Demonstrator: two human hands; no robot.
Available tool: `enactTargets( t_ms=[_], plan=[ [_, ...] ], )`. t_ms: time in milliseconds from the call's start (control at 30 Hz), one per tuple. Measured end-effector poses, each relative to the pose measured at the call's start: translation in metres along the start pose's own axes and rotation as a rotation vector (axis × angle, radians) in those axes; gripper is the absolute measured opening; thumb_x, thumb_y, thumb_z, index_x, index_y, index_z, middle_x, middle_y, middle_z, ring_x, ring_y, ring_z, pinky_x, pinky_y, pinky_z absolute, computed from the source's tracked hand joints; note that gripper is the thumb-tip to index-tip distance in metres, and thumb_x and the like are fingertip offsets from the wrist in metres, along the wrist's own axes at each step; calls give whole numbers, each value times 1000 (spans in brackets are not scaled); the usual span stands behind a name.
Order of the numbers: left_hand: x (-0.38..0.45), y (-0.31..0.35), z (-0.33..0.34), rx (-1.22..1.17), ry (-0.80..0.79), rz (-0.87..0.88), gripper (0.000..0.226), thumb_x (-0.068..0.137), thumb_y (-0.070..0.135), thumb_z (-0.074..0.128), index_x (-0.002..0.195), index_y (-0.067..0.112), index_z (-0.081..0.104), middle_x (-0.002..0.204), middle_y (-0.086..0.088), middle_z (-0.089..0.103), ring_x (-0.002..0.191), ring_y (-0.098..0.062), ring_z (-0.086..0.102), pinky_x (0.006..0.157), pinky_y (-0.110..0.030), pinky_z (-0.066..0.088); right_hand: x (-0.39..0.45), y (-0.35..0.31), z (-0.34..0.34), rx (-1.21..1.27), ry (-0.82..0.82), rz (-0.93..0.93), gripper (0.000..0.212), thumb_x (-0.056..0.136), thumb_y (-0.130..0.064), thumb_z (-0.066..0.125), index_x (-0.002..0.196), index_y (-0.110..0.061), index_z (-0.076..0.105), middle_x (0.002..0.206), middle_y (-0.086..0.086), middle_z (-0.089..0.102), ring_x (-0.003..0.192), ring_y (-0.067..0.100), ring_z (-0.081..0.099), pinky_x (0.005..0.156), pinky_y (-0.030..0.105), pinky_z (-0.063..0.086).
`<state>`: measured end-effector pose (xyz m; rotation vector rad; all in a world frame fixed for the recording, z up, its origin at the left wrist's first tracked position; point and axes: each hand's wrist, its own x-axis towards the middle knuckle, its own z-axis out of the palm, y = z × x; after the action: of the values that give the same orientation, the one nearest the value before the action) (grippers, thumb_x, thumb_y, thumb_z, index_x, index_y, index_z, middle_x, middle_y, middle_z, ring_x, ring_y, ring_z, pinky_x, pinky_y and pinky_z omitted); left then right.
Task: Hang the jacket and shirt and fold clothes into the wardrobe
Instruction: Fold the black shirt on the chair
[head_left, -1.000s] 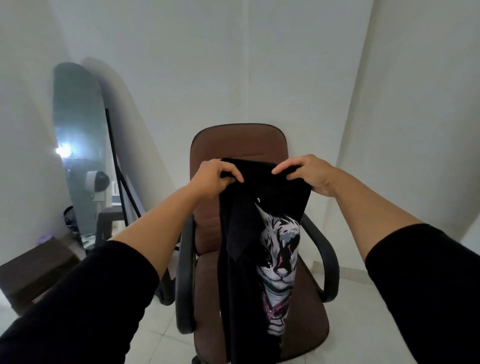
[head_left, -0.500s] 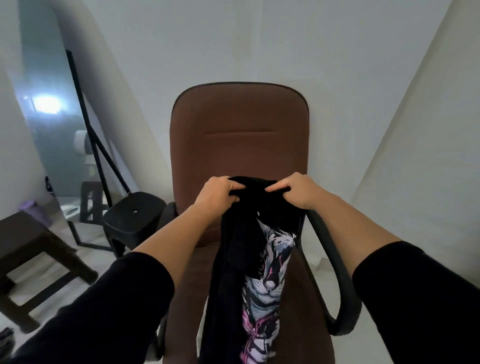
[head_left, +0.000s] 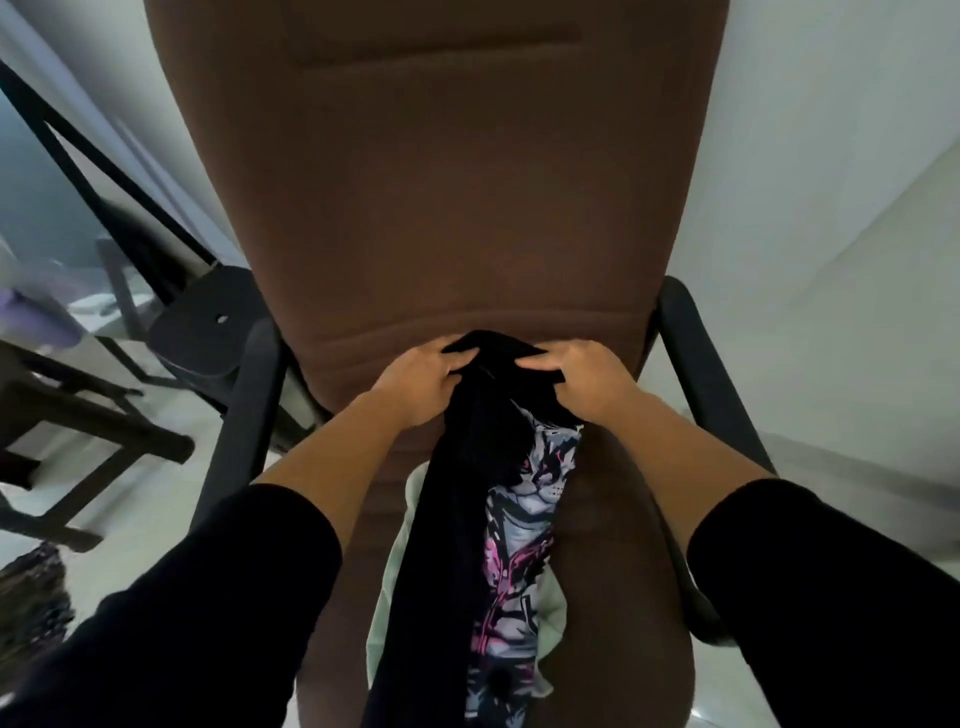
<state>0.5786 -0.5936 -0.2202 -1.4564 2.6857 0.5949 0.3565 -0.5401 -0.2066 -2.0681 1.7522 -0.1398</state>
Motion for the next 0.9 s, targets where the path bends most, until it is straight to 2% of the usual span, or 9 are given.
enactTargets(
  t_ms=[100,233,333,400,467,533,667,800,900],
  plan=[
    [-38,-22,43,200,-202,64,53,98,25,37,148,29,20,158,3,10,142,-21,23,108,-38,33,-26,-7,42,1,-161,-28,55,90,1,46,136,-30,50,149,-1,39,135,21,38,102,30,39],
    [-99,-30,106,308,-532,103,61,97,33,39,149,37,7,158,3,-12,146,-19,-2,114,-46,20,-70,-28,121,86,-367,-34,53,88,-12,53,133,-40,50,147,1,41,128,21,45,88,31,45],
    [-134,-33,149,218,-694,102,52,96,35,43,143,45,25,158,0,-12,146,-20,-7,115,-47,10,-100,-40,183,216,-607,82,57,86,-25,60,134,-51,43,155,-4,24,141,19,25,109,34,32],
    [-148,-38,165,67,-604,112,38,95,37,46,132,45,47,158,0,8,146,-19,9,116,-47,15,-114,-43,208,321,-604,143,56,87,-29,60,133,-54,40,155,-5,23,143,18,22,114,37,25],
    [-148,-44,168,-14,-307,180,30,91,42,44,110,38,66,145,2,43,130,-17,45,107,-46,34,-117,-42,216,430,-383,169,56,87,-27,60,132,-54,40,145,-2,40,129,16,42,108,35,36],
    [-134,-52,162,-3,-96,208,38,89,47,37,106,32,67,132,5,55,115,-14,57,99,-43,43,-110,-35,213,431,-165,169,57,89,-25,58,137,-48,38,131,1,51,112,17,53,96,36,46],
    [-82,-58,149,68,-64,148,44,96,43,41,139,33,40,148,8,35,137,-12,31,103,-37,29,-71,-4,209,97,45,146,55,92,-21,50,145,-27,35,137,9,48,122,32,45,91,45,46],
    [-21,-52,152,158,-184,76,58,95,36,48,147,32,21,156,6,18,145,-13,11,109,-41,22,-30,30,204,4,-164,303,58,99,-29,39,151,-31,12,153,6,22,137,30,24,106,47,30],
    [16,-44,164,213,-324,-33,67,93,29,53,149,29,15,158,3,11,146,-15,2,111,-51,15,-13,50,205,-22,-281,316,63,99,-38,40,151,-30,6,154,5,19,139,29,19,109,46,25]
  ],
)
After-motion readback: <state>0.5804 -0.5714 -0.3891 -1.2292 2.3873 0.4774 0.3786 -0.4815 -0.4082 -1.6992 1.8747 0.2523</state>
